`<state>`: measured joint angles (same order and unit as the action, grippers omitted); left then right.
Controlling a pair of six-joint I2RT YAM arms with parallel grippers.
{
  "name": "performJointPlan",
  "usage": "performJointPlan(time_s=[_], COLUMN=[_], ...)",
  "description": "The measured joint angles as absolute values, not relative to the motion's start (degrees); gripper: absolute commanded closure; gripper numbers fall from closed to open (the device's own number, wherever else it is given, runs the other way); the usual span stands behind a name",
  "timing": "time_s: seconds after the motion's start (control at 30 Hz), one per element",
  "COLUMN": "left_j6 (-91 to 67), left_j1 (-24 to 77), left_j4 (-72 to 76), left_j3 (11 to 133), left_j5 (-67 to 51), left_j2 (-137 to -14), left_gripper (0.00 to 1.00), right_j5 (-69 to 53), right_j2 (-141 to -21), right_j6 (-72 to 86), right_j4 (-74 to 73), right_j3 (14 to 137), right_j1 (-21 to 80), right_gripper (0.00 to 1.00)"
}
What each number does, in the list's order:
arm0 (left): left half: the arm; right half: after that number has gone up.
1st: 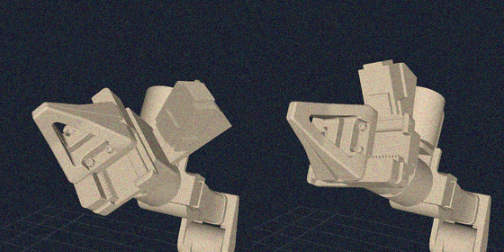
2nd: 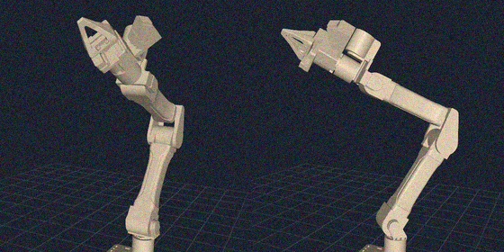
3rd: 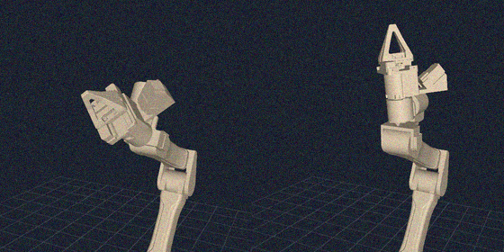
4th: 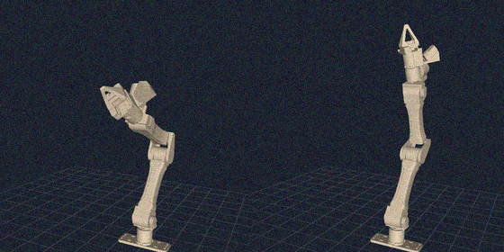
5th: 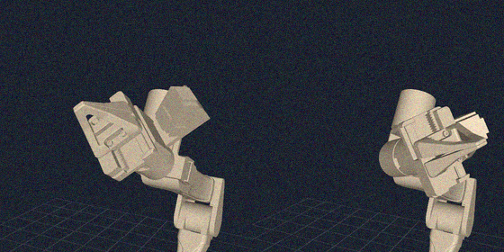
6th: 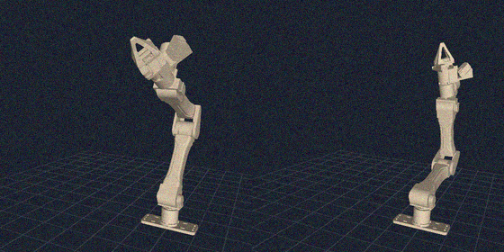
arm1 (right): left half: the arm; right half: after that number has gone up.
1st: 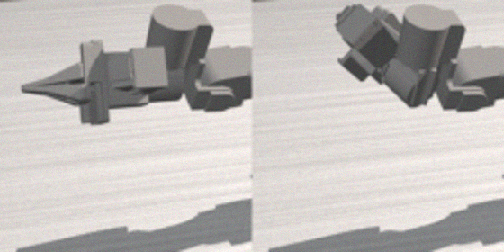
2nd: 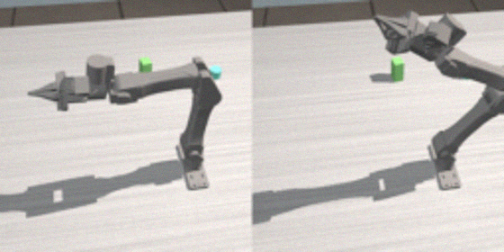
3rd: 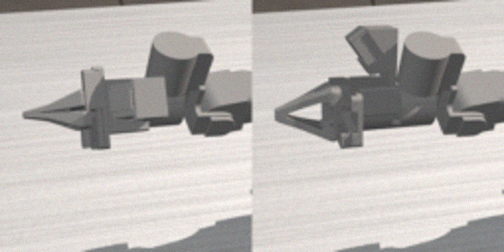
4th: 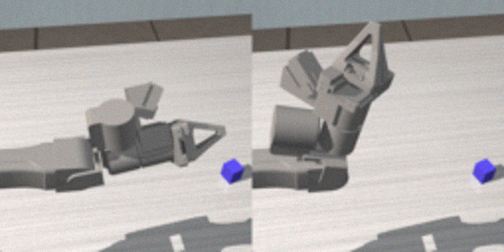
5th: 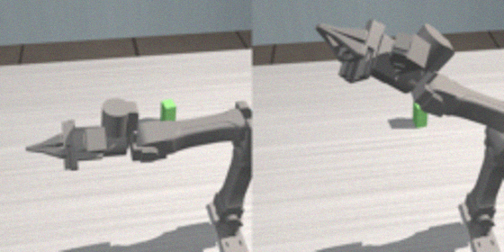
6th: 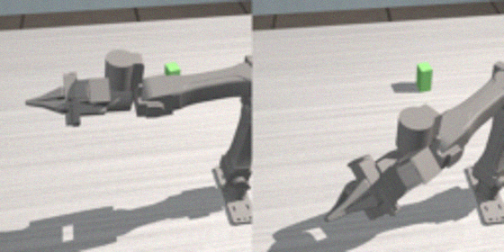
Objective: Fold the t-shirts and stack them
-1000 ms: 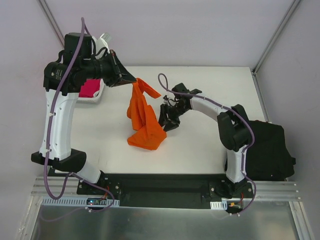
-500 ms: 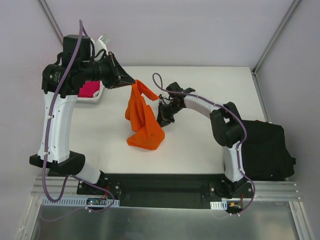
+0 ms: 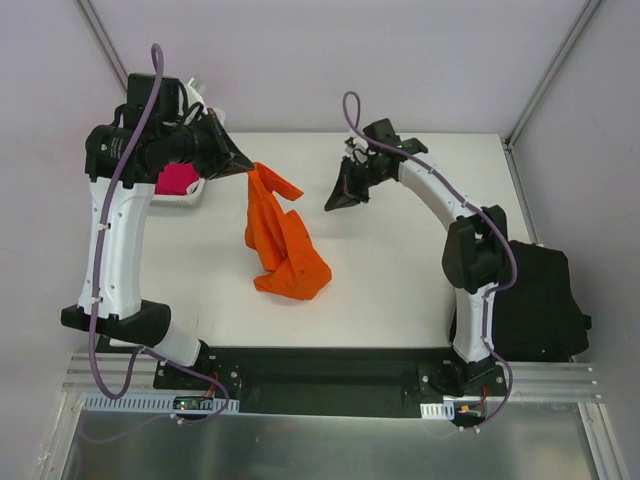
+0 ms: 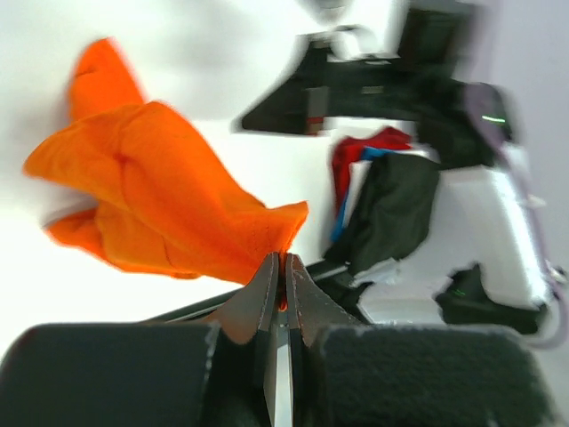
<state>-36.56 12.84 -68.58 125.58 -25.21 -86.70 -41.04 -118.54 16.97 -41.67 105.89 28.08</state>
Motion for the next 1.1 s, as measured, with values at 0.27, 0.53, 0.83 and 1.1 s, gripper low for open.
performJointPlan(time_s=[0.27,0.53,0.83,1.1], left_j6=[-35.9,-37.7,-36.9,-34.7], left_j1=[12.3,12.3,13.5,13.5], left_j4=[-73.9,-74.8,-56.6,-49.6], left_j3=[116.9,118.7,143.3,131.0], left_j5=[-13.0,-9.2,-24.9,-25.9], left_j2=[-92.9,-101.0,-97.9,-73.7], left_gripper=[1.00,1.00,0.99,0.93], right_j5=[-37.9,-36.3,-34.9,-34.9], right_j2=[-113.3,-110.7,-112.3,-117.0], right_j6=[15.3,14.4,13.3,12.9], right_j4=[-47.5,-49.6,-50.2,-50.2], right_j3=[108.5,99.7,99.0,99.0], right_j1=[24.2,28.0,30.0,32.0], right_gripper=[0.87,0.87,0.87,0.72])
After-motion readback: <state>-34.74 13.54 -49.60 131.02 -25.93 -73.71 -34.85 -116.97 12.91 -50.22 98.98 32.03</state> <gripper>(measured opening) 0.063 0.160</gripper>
